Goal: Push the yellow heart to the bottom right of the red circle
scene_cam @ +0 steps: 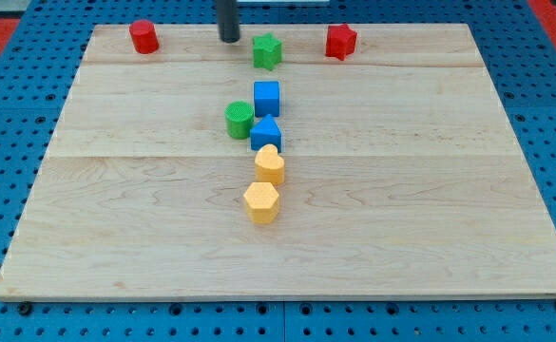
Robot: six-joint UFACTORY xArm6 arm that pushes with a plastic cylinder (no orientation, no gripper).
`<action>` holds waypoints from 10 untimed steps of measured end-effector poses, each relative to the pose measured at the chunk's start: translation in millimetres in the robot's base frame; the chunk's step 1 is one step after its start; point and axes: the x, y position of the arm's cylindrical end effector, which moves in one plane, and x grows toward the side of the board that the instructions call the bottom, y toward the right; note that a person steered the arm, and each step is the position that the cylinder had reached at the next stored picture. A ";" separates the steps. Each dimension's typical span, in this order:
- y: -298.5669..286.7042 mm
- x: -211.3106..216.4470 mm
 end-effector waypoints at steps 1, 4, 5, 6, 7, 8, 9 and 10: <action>49.0 26.7; 76.5 112.8; 113.8 117.8; 147.6 133.2; 176.5 164.3; 182.5 186.9; 183.9 192.2; 191.6 200.8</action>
